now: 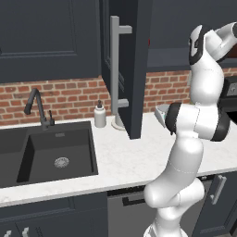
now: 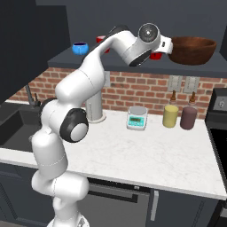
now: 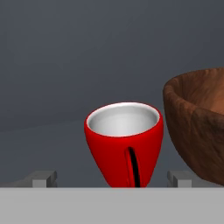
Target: Gather all objects into one cabinet and sort the glasses and bowls to opposite sides.
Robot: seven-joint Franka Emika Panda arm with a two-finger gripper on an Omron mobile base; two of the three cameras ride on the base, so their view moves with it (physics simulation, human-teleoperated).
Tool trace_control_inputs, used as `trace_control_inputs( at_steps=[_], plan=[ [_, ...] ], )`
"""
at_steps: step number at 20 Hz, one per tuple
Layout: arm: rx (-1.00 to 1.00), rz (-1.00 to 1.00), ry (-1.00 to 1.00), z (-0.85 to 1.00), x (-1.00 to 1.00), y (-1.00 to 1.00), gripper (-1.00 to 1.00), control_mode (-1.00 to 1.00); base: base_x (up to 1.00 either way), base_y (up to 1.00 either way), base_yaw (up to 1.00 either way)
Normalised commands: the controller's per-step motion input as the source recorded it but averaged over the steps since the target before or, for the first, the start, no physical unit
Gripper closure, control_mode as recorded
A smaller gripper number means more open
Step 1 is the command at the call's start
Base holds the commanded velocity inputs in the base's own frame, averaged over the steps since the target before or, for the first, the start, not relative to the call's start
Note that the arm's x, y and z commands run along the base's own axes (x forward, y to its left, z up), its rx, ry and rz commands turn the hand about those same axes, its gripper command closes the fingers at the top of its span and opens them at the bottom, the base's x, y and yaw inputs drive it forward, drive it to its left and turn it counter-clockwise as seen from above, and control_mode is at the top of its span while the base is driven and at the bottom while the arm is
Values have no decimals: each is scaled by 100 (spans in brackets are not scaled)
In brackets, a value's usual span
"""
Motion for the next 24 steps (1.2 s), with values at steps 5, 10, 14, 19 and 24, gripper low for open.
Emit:
trace_control_inputs(
  at_steps=[5, 10, 14, 19, 24],
  plan=[
    [0, 0, 0, 0, 5, 0, -100, -100, 0, 0, 0],
    [0, 0, 0, 0, 12, 0, -100, -100, 0, 0, 0],
    [0, 0, 0, -2, 12, 0, -100, -100, 0, 0, 0],
    [0, 0, 0, -1, 3, 0, -100, -100, 0, 0, 0],
    [0, 0, 0, 0, 0, 0, 100, -100, 0, 0, 0]
  ],
)
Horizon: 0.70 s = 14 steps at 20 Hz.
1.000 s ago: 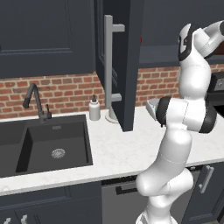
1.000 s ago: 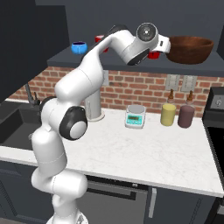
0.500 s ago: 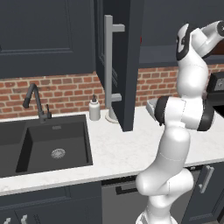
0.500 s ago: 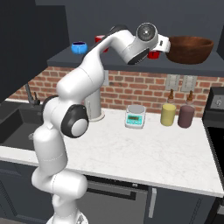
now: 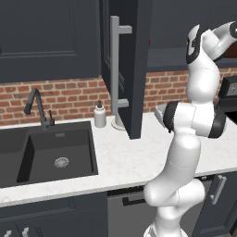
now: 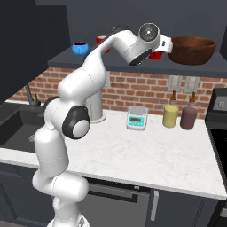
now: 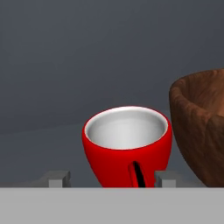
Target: Gather all objects into one cabinet and sort the glasses and bowls to opposite sides.
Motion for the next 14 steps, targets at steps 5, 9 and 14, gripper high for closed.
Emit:
trace_control_inputs(
  at_steps=[5, 9, 14],
  plan=[
    [0, 0, 2, 0, 0, 0, 100, -100, 0, 0, 0],
    [0, 0, 0, 0, 0, 0, 100, -100, 0, 0, 0],
    [0, 0, 0, 0, 0, 0, 100, -100, 0, 0, 0]
  ],
)
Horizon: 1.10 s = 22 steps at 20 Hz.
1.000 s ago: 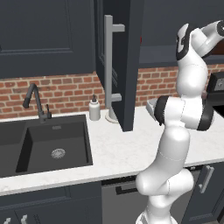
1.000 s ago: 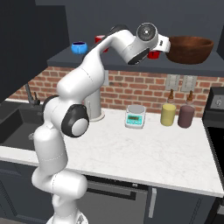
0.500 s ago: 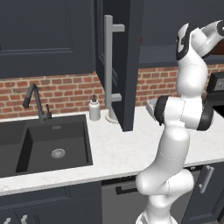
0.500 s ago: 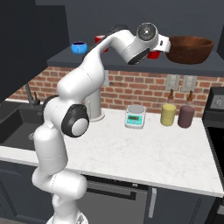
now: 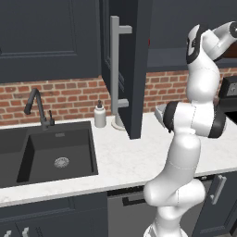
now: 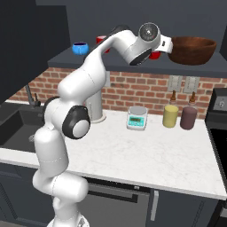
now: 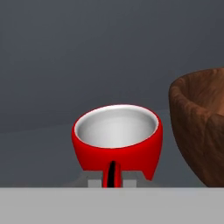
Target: Gather all objects into one cabinet and sort the glasses and bowls to opposite sides.
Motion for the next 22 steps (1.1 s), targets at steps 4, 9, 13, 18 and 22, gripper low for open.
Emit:
trace_control_inputs(
  at_steps=[4, 9, 13, 18, 22],
  plan=[
    [0, 0, 0, 0, 0, 0, 100, -100, 0, 0, 0],
    [0, 0, 0, 0, -7, 0, 100, -100, 0, 0, 0],
    [0, 2, 0, 1, -22, 0, 100, -100, 0, 0, 0],
    [0, 3, 0, 0, -20, 0, 100, -100, 0, 0, 0],
    [0, 3, 0, 0, -19, 0, 100, -100, 0, 0, 0]
  ],
)
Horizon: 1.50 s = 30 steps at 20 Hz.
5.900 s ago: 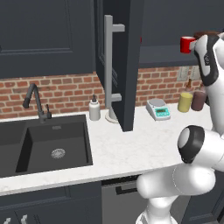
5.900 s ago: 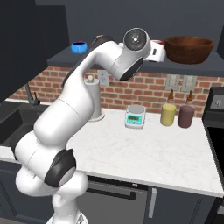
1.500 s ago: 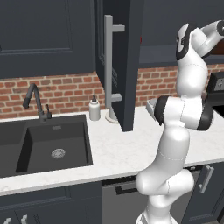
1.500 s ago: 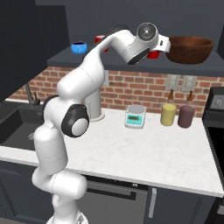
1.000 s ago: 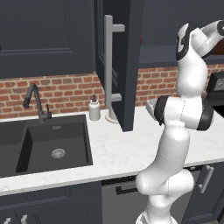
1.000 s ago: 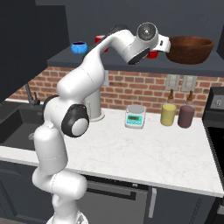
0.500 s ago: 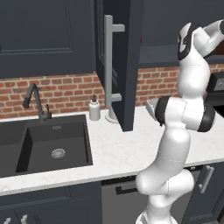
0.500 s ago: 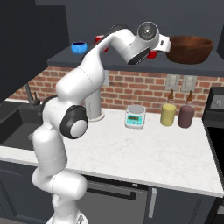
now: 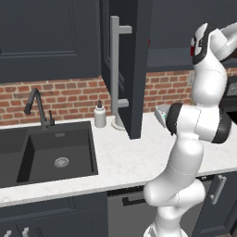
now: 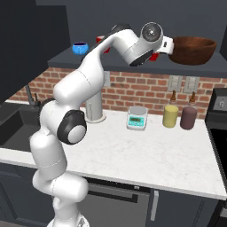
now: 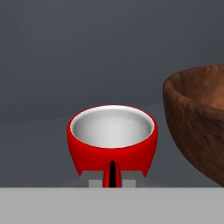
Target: Gather all objects into one cabinet and sort the glasses and bowls to opposite sides.
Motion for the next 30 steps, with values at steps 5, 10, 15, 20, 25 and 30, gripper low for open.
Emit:
trace_control_inputs(
  at_steps=[5, 10, 15, 20, 25, 30],
  plan=[
    [0, 3, 0, 0, -9, 0, 100, -100, 0, 0, 0],
    [0, 3, 0, 0, -1, 0, 100, -100, 0, 0, 0],
    [0, 3, 0, 0, -6, 28, 100, -100, 0, 0, 0],
    [0, 14, 0, 3, -7, 58, 100, -100, 0, 0, 0],
    [0, 16, 0, 0, 0, 48, 100, -100, 0, 0, 0],
    [0, 17, 0, 0, 0, 58, 100, -100, 0, 0, 0]
  ],
)
